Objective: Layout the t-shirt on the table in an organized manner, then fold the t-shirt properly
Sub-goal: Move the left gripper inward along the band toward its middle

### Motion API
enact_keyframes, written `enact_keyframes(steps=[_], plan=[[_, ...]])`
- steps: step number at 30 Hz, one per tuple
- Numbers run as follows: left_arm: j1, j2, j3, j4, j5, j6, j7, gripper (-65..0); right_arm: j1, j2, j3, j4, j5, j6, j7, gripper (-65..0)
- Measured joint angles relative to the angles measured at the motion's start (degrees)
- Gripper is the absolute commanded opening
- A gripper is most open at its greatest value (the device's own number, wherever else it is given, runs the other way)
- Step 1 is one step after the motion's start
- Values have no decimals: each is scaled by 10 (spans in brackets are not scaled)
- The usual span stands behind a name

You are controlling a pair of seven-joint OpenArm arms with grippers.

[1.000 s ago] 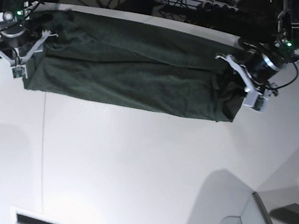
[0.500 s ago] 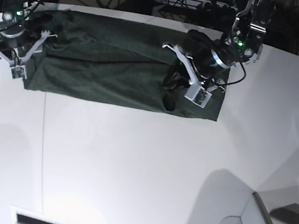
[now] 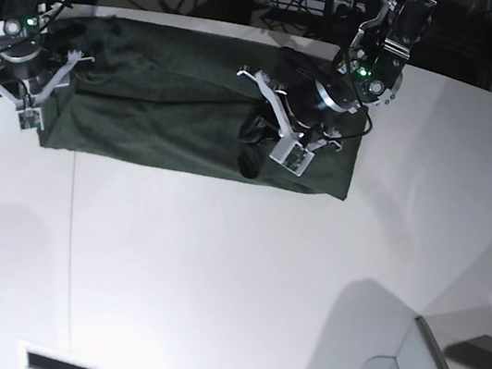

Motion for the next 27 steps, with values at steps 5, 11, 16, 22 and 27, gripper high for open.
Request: enact_keyframes(steps=[5,11,16,22,27], plan=[[-6,2,6,-18,-2,2,0,-650,0,1,0,0,0,0,0,-378],[-12,3,26,-26,-1,2,0,-650,0,1,0,0,0,0,0,-378],[-13,3,25,-26,-1,3,0,-650,0,1,0,0,0,0,0,-378],[-13,11,25,-26,-1,3,0,-650,0,1,0,0,0,0,0,-378],[-24,11,26,-28,-2,3,2,-561,0,1,0,0,0,0,0,-378]])
